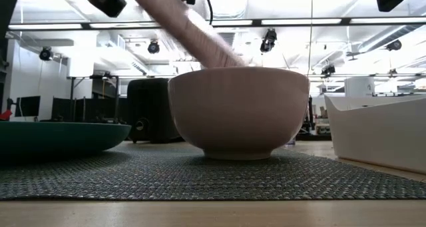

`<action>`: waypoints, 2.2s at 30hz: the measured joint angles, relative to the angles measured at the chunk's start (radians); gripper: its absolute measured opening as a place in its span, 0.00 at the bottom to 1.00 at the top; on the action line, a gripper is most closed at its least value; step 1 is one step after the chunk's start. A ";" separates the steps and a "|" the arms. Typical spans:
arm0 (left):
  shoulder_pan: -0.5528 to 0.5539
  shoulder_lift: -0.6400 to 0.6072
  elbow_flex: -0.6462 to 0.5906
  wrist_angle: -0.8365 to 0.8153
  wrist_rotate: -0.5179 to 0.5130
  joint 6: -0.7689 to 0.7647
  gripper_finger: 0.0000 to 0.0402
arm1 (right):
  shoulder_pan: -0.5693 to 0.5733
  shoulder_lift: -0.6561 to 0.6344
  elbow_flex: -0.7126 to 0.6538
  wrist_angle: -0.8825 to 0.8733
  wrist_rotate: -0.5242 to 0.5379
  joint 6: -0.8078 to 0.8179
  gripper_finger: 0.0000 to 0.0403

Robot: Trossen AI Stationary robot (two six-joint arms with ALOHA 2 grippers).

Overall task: Arrange a breakfast setting
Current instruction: Pour the cereal into the white bowl

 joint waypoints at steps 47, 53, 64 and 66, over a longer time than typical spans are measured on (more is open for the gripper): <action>0.059 -0.023 -0.009 0.001 0.023 0.051 0.00 | 0.000 0.000 0.000 -0.001 0.000 0.001 0.06; 0.060 -0.016 -0.017 -0.002 0.031 -0.004 0.00 | 0.000 0.000 0.000 0.000 0.000 0.001 0.06; 0.053 -0.024 -0.006 0.005 -0.003 -0.022 0.00 | 0.000 0.000 0.000 0.000 0.001 0.001 0.06; 0.046 -0.020 0.012 0.012 -0.010 0.034 0.00 | 0.000 0.000 0.000 -0.001 0.001 0.000 0.06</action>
